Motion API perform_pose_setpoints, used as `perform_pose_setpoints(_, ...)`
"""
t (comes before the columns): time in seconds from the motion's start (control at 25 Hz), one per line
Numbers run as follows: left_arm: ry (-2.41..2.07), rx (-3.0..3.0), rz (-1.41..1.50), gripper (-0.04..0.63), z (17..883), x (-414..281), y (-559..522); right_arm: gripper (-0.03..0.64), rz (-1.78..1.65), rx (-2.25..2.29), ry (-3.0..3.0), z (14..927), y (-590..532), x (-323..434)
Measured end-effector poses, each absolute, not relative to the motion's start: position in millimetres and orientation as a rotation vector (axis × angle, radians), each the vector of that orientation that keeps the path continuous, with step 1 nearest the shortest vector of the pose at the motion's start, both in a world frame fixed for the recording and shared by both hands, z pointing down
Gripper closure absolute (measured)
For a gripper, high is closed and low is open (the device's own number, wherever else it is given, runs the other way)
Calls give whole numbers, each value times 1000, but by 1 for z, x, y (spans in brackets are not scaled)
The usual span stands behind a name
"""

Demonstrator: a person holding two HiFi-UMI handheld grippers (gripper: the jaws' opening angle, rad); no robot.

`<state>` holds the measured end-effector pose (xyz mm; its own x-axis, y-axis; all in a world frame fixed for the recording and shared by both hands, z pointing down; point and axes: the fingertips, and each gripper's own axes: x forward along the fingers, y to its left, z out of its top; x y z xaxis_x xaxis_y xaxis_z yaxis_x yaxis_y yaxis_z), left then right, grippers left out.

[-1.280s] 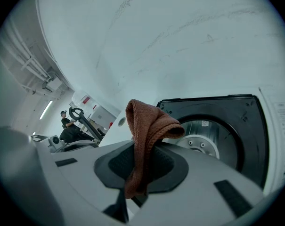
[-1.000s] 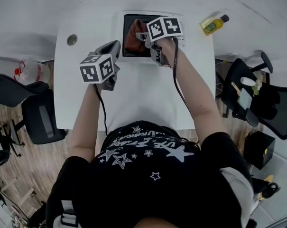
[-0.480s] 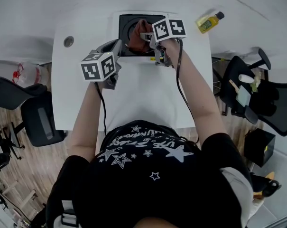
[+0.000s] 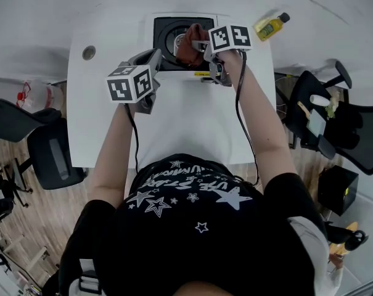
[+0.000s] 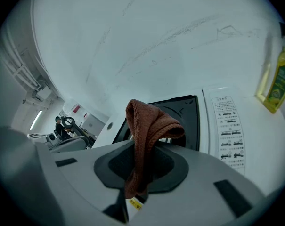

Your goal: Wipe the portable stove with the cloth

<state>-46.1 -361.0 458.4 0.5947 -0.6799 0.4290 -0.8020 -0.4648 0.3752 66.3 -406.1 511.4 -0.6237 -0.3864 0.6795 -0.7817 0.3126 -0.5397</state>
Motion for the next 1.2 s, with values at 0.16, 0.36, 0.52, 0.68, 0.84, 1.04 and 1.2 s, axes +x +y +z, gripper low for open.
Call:
perform_pose_setpoints(0.16, -1164, 2286, 303, 588, 457, -43, -359, 557, 1255, 1066, -2149, 510, -405, 81)
perform_pose_setpoints(0.36, -1156, 2293, 323, 588, 457, -41, -359, 557, 1277, 1122, -2132, 510, -405, 108)
perform_pose_setpoints(0.52, -1154, 2296, 324, 588, 455, -40, -359, 557, 1289, 1166, -2119, 510, -404, 127)
perform_pose_setpoints(0.68, -1142, 2302, 322, 588, 452, -34, -359, 557, 1291, 1191, -2101, 511, -402, 142)
perform_pose_setpoints(0.84, -1125, 2319, 332, 588, 450, -28, -358, 557, 1303, 1225, -2088, 513, -398, 158)
perform_pose_setpoints(1.04, -1102, 2326, 339, 588, 451, -18, -355, 557, 1329, 1262, -2084, 512, -394, 175)
perform_pose_setpoints(1.2, -1081, 2329, 344, 588, 454, -10, -352, 557, 1352, 1292, -2076, 513, -391, 185)
